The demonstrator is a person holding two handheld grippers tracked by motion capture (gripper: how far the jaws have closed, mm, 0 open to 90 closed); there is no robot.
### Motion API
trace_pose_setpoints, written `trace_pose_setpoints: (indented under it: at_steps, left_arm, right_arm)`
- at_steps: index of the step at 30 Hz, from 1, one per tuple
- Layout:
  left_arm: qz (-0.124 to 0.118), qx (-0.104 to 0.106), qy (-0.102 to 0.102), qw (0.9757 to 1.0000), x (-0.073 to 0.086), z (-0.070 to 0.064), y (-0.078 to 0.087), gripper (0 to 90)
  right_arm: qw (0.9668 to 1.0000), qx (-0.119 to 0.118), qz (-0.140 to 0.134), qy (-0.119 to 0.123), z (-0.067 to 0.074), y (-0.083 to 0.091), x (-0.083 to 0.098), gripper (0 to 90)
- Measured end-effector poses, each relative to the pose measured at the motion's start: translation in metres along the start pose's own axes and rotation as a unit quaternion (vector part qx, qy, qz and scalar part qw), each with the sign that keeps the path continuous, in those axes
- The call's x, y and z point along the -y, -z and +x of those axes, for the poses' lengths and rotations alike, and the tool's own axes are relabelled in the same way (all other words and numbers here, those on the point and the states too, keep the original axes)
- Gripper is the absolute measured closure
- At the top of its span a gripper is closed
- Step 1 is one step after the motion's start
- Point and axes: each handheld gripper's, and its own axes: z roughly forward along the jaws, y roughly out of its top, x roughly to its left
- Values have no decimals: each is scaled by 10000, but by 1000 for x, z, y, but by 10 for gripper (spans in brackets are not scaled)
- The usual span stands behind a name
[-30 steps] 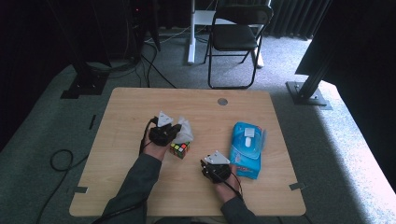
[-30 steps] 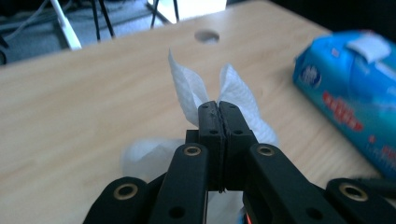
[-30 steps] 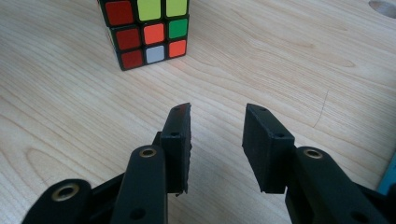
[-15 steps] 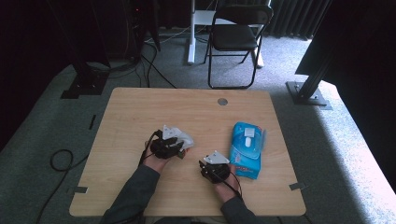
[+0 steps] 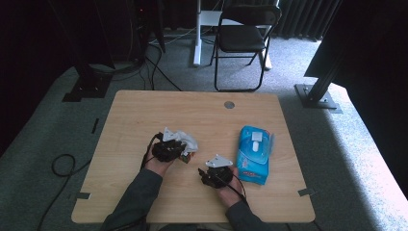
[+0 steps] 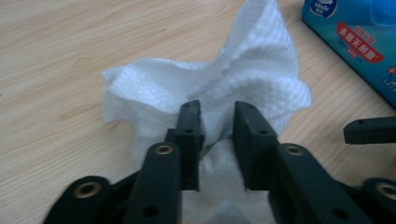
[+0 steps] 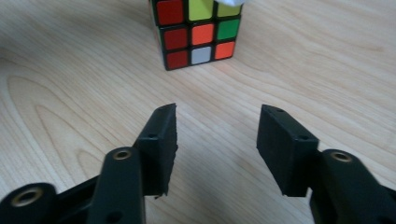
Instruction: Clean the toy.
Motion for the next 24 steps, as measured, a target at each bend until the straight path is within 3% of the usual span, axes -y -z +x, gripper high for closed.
trace_pose_setpoints:
  at_steps: [4, 7, 9, 13, 17, 18, 20, 24]
  left_arm:
    - [-15, -115, -87, 9999, 2, 3, 1, 849]
    - [-21, -133, -85, 9999, 2, 6, 2, 851]
    - [28, -73, -101, 9999, 1, 7, 2, 852]
    - [84, 176, -4, 9998, 1, 12, 3, 857]
    - [30, 516, 66, 9986, 5, 7, 5, 861]
    - [30, 516, 66, 9986, 5, 7, 5, 861]
    - [-1, 770, 106, 9970, 7, 4, 5, 861]
    - [35, 953, 121, 9954, 7, 3, 5, 862]
  right_arm:
    - [9998, -181, 124, -41, -1, -5, -3, 450]
    - [9990, -364, 112, -231, -4, -8, -6, 424]
    - [9990, -344, 88, -284, -6, -9, -7, 386]
    - [9985, -398, 73, -357, -9, -14, -10, 319]
    - [9977, -553, -53, -377, -10, -18, -13, 278]
    - [9973, -631, -84, -367, -10, -19, -14, 277]
    - [9973, -660, -124, -289, -8, -21, -15, 255]
    - [9973, -684, -225, -129, -7, -25, -18, 195]
